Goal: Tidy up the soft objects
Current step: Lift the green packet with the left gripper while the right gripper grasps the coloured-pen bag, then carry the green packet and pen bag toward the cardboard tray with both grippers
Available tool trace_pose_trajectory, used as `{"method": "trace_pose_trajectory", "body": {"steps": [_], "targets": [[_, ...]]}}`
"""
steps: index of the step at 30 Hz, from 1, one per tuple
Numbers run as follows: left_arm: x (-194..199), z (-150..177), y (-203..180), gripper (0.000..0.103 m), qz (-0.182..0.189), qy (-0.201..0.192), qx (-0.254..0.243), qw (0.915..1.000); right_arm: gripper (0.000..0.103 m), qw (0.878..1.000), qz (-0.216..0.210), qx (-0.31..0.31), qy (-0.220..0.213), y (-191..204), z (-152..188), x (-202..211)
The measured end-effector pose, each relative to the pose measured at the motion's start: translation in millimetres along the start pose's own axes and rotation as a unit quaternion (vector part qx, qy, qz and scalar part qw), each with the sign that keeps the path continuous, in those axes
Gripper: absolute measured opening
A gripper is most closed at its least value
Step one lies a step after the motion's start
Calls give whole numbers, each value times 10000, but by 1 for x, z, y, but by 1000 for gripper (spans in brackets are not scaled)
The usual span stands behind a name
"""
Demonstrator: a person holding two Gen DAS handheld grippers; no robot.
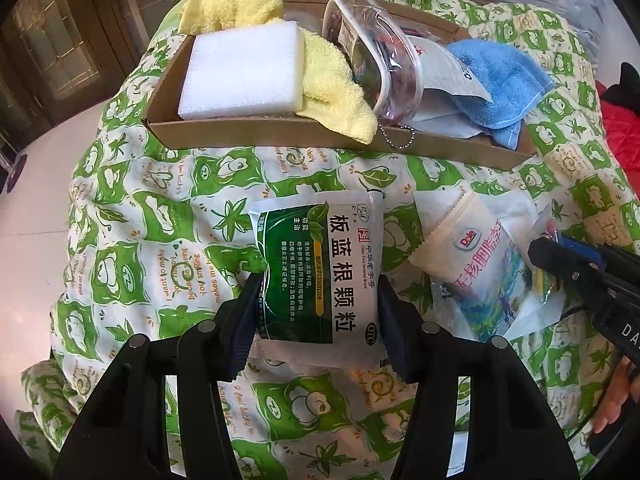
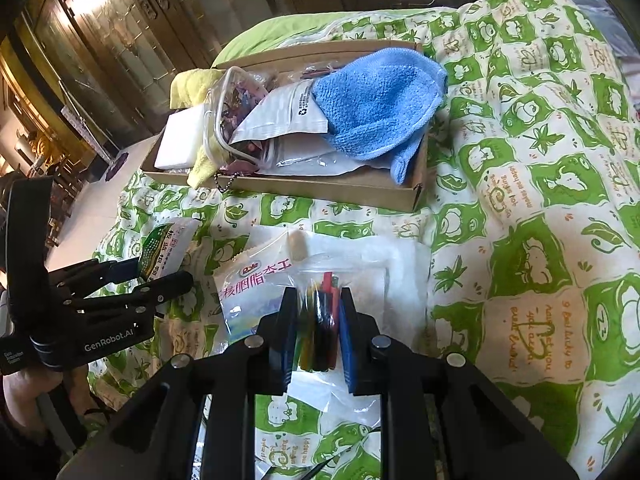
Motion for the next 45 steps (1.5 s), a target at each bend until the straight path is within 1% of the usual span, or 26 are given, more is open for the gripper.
{"method": "trace_pose_trajectory", "body": {"steps": [16, 28, 31, 35, 45], "targets": [[10, -2, -6, 55, -90, -215, -78, 9997, 18, 10000, -14, -21, -35, 0, 0, 3], [20, -5, -2, 55, -32, -380, 58, 9993, 18, 10000, -11, -24, -37, 0, 0, 4], [21, -6, 0, 55, -32, -387, 82, 9992, 18, 10000, -14, -23, -32, 0, 0, 4], [23, -7, 1, 55, 83, -351, 194, 9992, 18, 10000, -13, -22, -33, -1, 0, 3], [24, -8, 2, 55, 46, -349, 156, 9993, 18, 10000, -20, -23, -35, -1, 0, 4]]}}
Point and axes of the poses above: each gripper's, at about its wrist camera, not at the fingertips, and x roughly against the way its jaws point, y to its left, z to its underside, the point moved 4 cm from there along -x, roughly the way its jaws point, and after that the axes turned 3 degrees about x, right-handed, at the moved point
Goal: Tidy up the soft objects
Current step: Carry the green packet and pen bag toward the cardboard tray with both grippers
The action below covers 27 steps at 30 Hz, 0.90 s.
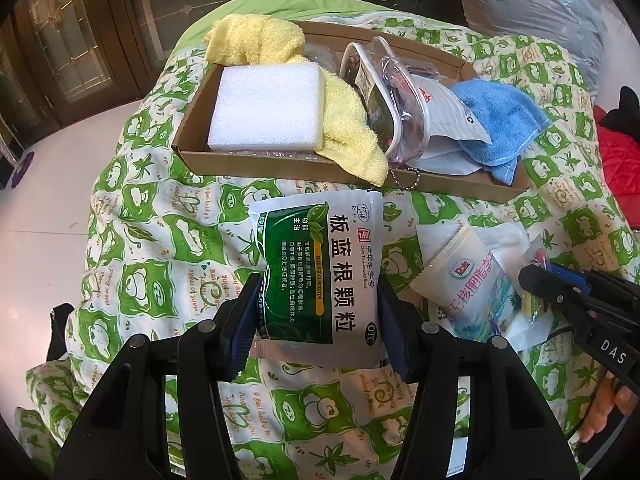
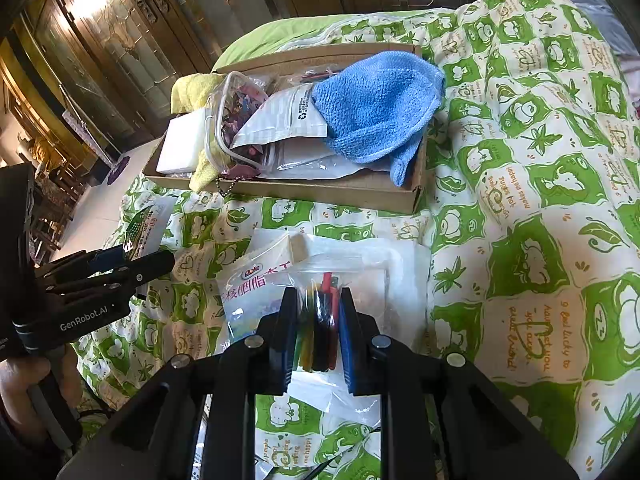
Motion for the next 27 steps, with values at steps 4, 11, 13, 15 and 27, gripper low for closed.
{"method": "trace_pose_trajectory", "body": {"steps": [4, 11, 13, 15, 27], "targets": [[0, 1, 0, 55, -20, 21, -26, 10000, 18, 10000, -10, -9, -11, 1, 0, 1], [-2, 1, -1, 55, -59, 25, -50, 10000, 18, 10000, -18, -15, -14, 0, 0, 2], [-2, 1, -1, 55, -63, 29, -54, 10000, 18, 10000, -19, -16, -17, 0, -1, 2], [-2, 1, -2, 55, -66, 27, -56, 10000, 18, 10000, -21, -19, -19, 1, -1, 2], [6, 0, 8, 55, -94, 0, -32, 10000, 18, 10000, -25, -22, -19, 1, -1, 2]]}}
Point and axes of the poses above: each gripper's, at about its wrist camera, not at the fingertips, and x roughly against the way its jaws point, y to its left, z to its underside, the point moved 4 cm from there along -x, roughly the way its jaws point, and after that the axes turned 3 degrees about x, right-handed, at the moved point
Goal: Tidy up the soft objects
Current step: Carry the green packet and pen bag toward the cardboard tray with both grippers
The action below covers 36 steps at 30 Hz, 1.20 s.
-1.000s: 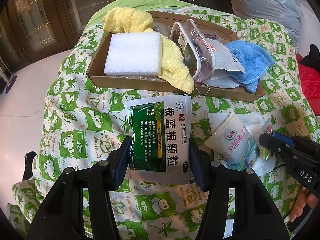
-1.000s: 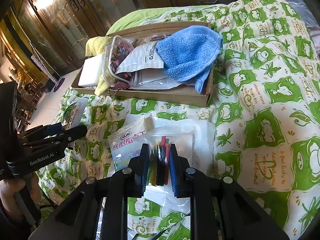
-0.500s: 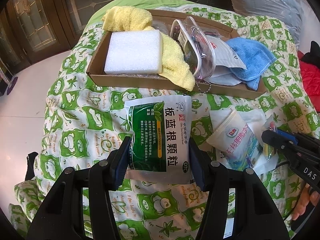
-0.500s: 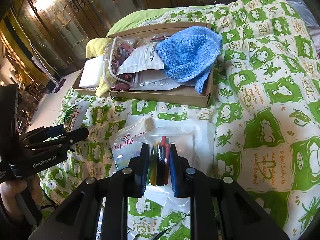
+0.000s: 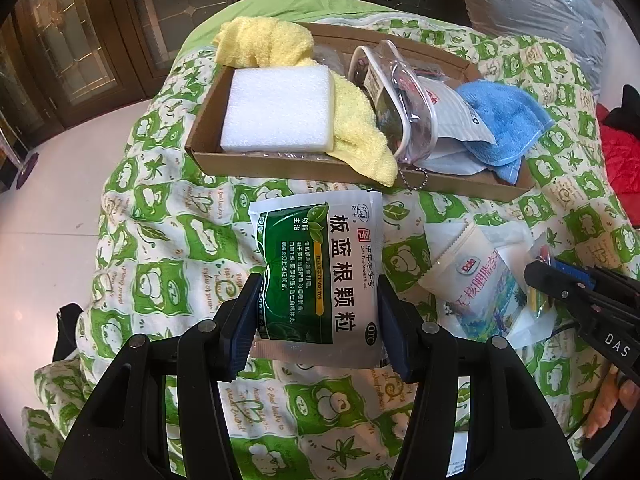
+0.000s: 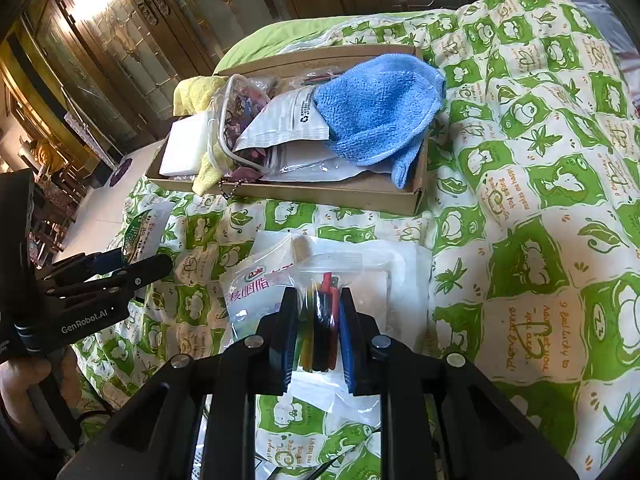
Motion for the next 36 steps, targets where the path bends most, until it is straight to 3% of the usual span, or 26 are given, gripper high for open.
{"method": "trace_pose_trajectory", "body": {"steps": [17, 24, 36], "targets": [[17, -28, -2, 55, -167, -147, -281, 9994, 18, 10000, -3, -21, -92, 3, -9, 8], [16, -44, -4, 55, -115, -60, -360, 9993, 18, 9996, -228, -165, -97, 2, -30, 19], [25, -86, -4, 55, -56, -114, -453, 9989, 18, 9995, -253, -74, -159, 4, -69, 22]]}}
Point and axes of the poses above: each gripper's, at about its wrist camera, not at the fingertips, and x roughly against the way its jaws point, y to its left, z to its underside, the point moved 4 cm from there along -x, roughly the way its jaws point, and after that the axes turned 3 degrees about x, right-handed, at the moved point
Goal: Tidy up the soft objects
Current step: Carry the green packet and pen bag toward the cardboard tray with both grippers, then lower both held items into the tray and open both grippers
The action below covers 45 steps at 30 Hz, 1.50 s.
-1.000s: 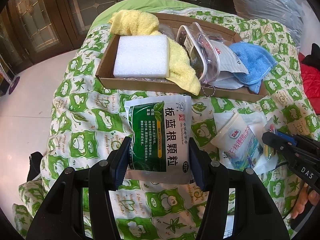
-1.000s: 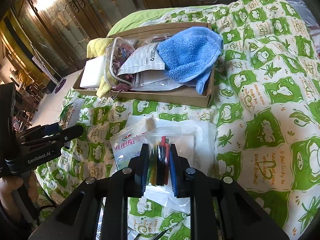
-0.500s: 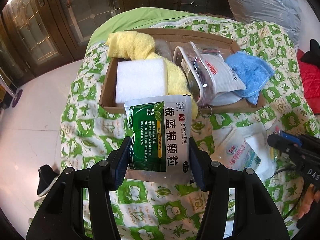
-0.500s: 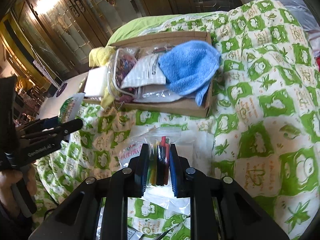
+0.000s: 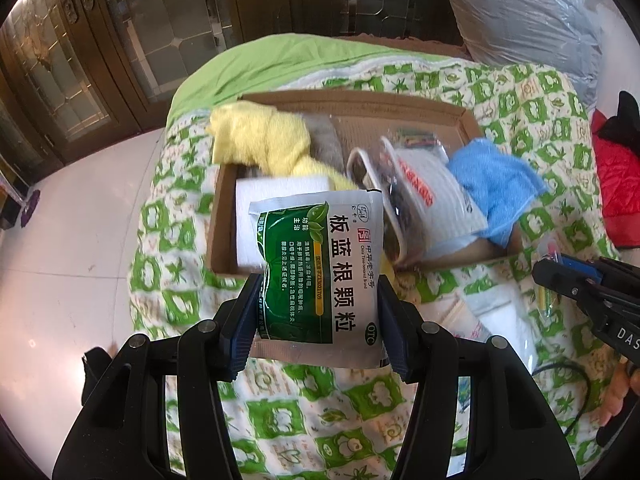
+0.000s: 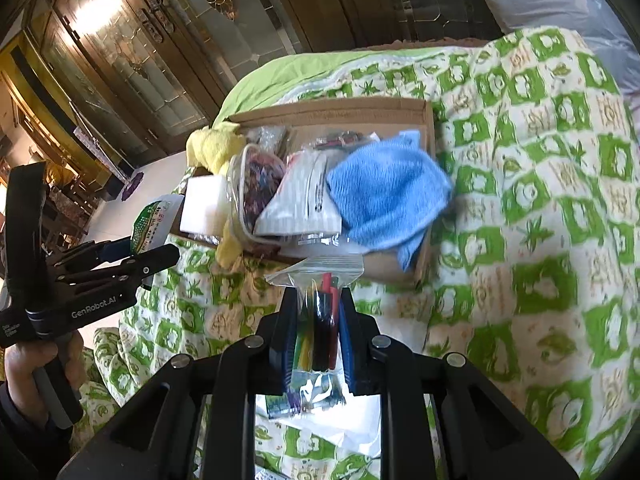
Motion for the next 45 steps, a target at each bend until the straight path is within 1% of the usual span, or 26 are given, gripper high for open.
{"method": "trace_pose_trajectory", "body": {"steps": [6, 14, 18, 24, 29, 34, 41, 45], "targets": [[1, -31, 1, 55, 5, -50, -21, 10000, 18, 9998, -27, -111, -148, -6, -28, -2], [-19, -70, -5, 55, 92, 110, -4, 9999, 18, 9993, -105, -308, -166, -14, -58, -25], [-31, -82, -9, 55, 99, 184, -12, 9998, 18, 9992, -84, -363, -146, -19, -69, -36], [-51, -91, -10, 55, 36, 285, -57, 9996, 18, 9995, -18, -303, -118, -25, -85, -50], [-61, -101, -10, 55, 33, 287, -40, 9996, 18, 9996, -19, -262, -71, -29, -93, -62], [-68, -108, -13, 55, 1, 263, -70, 9996, 18, 9996, -68, -270, 7, -29, -93, -72], [-74, -119, -18, 55, -42, 230, -92, 9997, 18, 9994, -124, -316, 14, -31, -96, -78], [-81, -127, -27, 55, -53, 223, -153, 9996, 18, 9993, -159, -342, 11, -33, -96, -80]]}}
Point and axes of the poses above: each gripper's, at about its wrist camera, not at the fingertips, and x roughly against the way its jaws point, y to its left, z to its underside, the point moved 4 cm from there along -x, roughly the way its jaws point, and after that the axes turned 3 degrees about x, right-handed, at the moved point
